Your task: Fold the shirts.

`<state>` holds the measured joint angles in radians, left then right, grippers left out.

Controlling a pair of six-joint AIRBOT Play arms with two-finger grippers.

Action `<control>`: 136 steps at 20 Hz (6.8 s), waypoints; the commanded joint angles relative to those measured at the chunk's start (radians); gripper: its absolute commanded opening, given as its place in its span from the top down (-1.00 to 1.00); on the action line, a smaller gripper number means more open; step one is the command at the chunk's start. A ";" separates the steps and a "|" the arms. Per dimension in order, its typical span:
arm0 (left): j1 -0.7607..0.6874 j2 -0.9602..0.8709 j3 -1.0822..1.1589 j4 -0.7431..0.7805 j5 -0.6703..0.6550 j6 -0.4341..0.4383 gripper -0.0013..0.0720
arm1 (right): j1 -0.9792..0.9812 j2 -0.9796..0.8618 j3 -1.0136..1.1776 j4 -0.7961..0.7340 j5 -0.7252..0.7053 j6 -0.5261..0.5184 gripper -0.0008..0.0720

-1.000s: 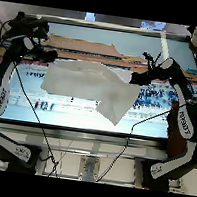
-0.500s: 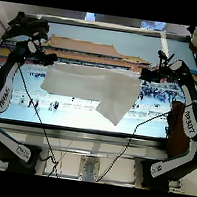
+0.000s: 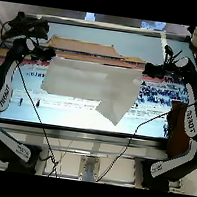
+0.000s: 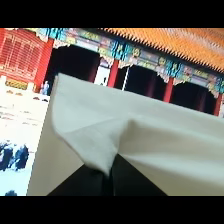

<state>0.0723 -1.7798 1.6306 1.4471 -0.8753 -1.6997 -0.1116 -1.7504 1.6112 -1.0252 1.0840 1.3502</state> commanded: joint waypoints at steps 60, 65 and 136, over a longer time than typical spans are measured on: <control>0.239 0.085 -0.429 -0.429 -0.370 0.265 -0.42 | -0.020 0.424 -0.812 0.336 0.019 -0.138 0.90; 0.238 0.082 -0.429 -0.425 -0.445 0.267 -0.36 | -0.020 0.424 -0.811 0.351 0.021 -0.138 0.90; -0.664 -0.435 0.410 -0.276 -0.156 -0.011 0.94 | -0.399 0.090 -0.612 0.421 -0.070 -0.461 -0.66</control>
<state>-0.5903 -2.2051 2.0338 1.0954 -1.0088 -1.6821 -0.5102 -1.6253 0.9890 -0.6552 1.0462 0.9230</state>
